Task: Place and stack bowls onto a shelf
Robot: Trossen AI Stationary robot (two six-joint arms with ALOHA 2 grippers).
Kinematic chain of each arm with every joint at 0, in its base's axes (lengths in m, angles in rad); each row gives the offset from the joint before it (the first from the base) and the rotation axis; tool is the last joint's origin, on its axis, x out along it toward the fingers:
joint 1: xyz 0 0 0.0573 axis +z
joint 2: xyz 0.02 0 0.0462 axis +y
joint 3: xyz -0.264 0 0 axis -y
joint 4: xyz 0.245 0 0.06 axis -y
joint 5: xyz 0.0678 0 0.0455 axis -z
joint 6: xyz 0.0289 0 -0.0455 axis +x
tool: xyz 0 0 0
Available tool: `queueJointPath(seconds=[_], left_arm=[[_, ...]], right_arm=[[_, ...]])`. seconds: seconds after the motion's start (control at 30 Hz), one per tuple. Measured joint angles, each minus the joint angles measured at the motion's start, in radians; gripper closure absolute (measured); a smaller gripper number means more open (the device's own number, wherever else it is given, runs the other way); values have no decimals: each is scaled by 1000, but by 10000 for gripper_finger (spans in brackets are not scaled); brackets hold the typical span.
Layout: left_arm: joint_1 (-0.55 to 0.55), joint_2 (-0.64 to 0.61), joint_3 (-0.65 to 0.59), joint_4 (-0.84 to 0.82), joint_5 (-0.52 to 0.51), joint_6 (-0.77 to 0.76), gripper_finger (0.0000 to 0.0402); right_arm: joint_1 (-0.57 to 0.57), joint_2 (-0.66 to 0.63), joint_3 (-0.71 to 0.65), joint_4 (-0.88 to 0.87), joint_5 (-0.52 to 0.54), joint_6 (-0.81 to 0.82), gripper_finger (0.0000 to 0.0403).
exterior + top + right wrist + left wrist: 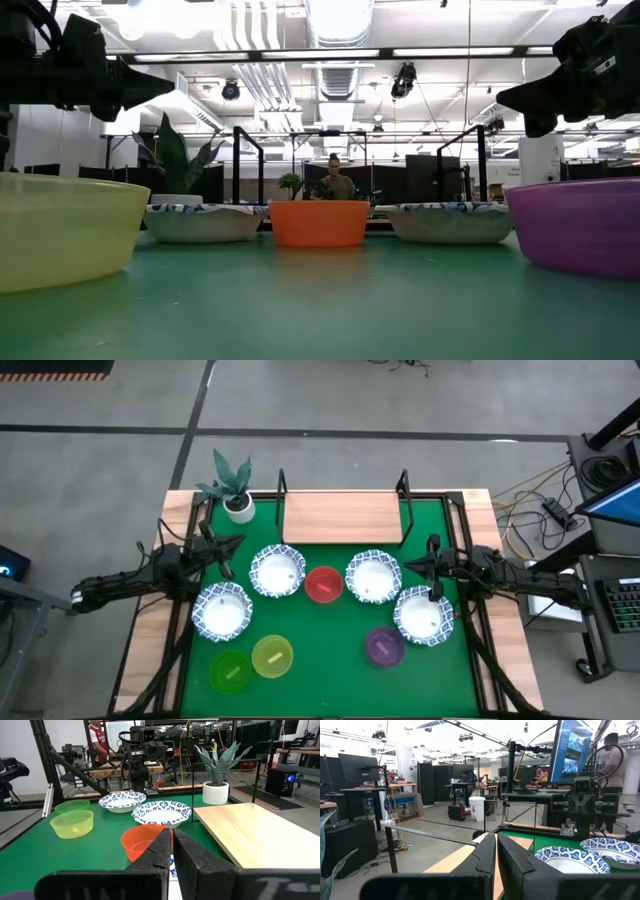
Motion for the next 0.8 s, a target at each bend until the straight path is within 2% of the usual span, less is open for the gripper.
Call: queueJointPath(seconds=[0.4, 0.5, 0.7, 0.8], left_arm=[[0, 0, 0, 0, 0, 0, 402], [0, 0, 0, 0, 0, 0, 402], [0, 0, 0, 0, 0, 0, 402], [0, 0, 0, 7, 0, -22, 402]], right_arm=[[0, 0, 0, 1, 0, 3, 394], [0, 0, 0, 27, -1, 56, 394], [0, 6, 0, 202, -1, 233, 394], [1, 27, 19, 223, -2, 258, 394]])
